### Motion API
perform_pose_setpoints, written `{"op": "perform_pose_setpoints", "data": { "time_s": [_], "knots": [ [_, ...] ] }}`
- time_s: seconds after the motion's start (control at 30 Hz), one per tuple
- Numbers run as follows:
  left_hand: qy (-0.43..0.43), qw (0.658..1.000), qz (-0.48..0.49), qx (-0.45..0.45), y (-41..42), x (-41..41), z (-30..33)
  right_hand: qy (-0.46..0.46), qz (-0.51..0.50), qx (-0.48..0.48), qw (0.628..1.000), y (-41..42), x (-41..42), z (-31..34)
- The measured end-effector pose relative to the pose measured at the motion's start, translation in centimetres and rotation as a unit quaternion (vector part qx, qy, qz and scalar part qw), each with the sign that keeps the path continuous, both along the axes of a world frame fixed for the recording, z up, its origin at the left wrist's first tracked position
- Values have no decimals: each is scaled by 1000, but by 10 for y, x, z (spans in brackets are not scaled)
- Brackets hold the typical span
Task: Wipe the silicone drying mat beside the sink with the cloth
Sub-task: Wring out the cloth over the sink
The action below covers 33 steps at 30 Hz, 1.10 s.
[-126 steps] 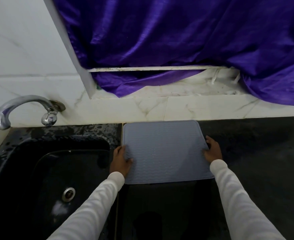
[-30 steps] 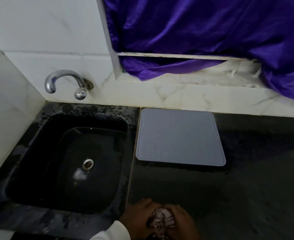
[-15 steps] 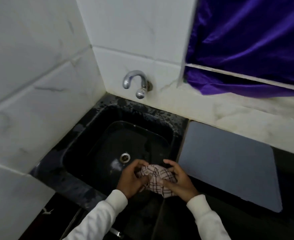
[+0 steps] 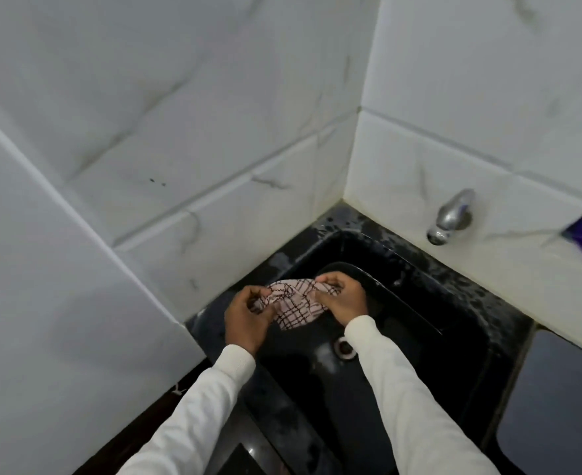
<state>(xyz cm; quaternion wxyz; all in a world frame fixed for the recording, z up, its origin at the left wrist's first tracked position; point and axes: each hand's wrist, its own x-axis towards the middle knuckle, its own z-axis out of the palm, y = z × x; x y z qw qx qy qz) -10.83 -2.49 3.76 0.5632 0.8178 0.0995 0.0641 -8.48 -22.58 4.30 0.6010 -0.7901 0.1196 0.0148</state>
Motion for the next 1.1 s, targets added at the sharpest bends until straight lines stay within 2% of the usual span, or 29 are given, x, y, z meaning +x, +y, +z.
{"op": "perform_pose_setpoints", "data": {
  "time_s": [0.27,0.4,0.53,0.63,0.7,0.77,0.83,0.93,1.1],
  "knots": [
    [-42,991,68,109,42,67,-29,-10,20,-58,998,69,96,-22],
    [-70,984,19,164,51,78,-44,-24,49,-91,994,86,116,-33],
    [-46,968,-56,239,57,76,-68,-28,97,-144,984,90,130,-48],
    [-24,957,-98,272,59,76,-72,-51,151,-215,964,91,137,-62],
    [-14,951,-111,288,62,76,-75,-66,181,-311,931,93,138,-71],
    [-9,948,-119,296,64,78,-75,-61,177,-400,897,94,138,-76],
    [0,944,-132,302,65,77,-75,-52,167,-451,875,95,137,-73],
    [8,941,-146,306,64,77,-75,-58,167,-486,856,95,133,-71],
    [26,925,-155,346,61,72,-75,16,225,-452,863,88,116,-63]
  ]
}}
